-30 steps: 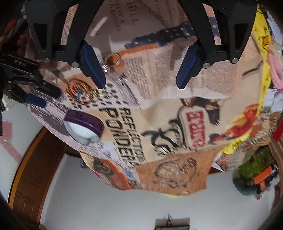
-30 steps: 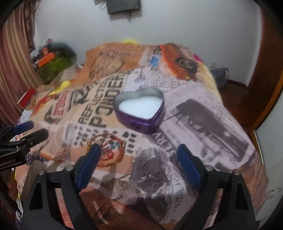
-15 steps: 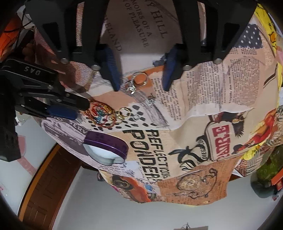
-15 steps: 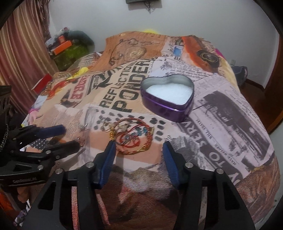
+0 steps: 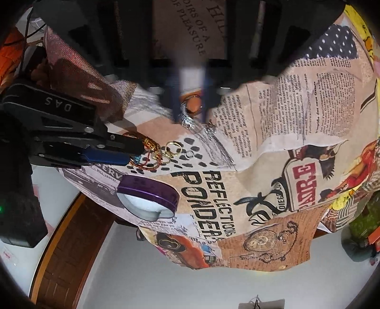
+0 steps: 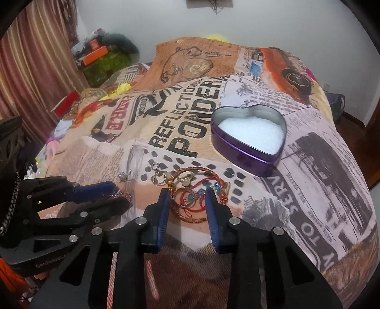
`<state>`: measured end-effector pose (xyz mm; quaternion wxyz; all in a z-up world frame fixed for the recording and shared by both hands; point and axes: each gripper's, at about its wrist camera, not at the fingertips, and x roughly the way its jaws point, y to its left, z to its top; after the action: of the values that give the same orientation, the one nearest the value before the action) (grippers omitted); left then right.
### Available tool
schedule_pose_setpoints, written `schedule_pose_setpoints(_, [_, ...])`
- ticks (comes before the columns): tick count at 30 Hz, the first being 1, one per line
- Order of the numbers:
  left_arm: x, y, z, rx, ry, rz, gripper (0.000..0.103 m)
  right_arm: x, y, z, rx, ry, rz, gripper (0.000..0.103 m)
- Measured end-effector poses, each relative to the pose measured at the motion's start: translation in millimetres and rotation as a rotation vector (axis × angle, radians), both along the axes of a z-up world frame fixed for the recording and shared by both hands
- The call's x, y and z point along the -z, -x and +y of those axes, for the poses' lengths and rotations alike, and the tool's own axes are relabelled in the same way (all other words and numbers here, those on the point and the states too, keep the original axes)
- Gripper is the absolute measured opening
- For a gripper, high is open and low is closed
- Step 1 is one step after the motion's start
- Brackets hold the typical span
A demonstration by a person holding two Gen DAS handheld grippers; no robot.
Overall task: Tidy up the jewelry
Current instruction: 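Grasp a silver stone ring with the left tool while the right tool grasps a small earring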
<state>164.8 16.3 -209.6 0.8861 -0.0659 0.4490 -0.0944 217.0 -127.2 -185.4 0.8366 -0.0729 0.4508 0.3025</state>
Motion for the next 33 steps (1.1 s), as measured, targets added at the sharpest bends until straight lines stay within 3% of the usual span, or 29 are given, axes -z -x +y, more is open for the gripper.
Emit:
schedule_pose_setpoints(12, [4.9,-4.5,2.7,0.000,0.025,0.020,0.009,6.3,-1.7,11.0,-0.055,0.053,0.007,0.025])
schedule_pose_setpoints(15, [5.0,-6.1,2.1,0.002,0.026,0.026,0.010,7.2,-1.5,12.5,-0.062,0.061,0.003,0.019])
schedule_pose_setpoints(17, [4.4,-6.1,0.0,0.006,0.017,0.026,0.013,7.5,-2.9,11.8,-0.055,0.071,0.001,0.008])
schedule_pose_setpoints(21, [2.8,-5.1,-4.0,0.019,0.000,0.024,0.022,7.0,-4.1,9.5,-0.040,0.058,0.014,0.008])
schedule_pose_setpoints(26, [2.7,-6.0,-5.2,0.012,-0.013,0.015,0.021,-0.8,0.8,4.3,-0.026,0.046,-0.012,0.006])
schedule_pose_setpoints(29, [3.4,-5.8,-3.0,-0.010,-0.034,0.008,0.010,-7.2,3.4,0.2,-0.016,0.032,-0.026,0.006])
schedule_pose_setpoints(33, [0.6,-2.7,1.1,-0.027,-0.038,-0.005,0.009,-12.6,4.8,-1.5,-0.019,0.007,-0.013,0.006])
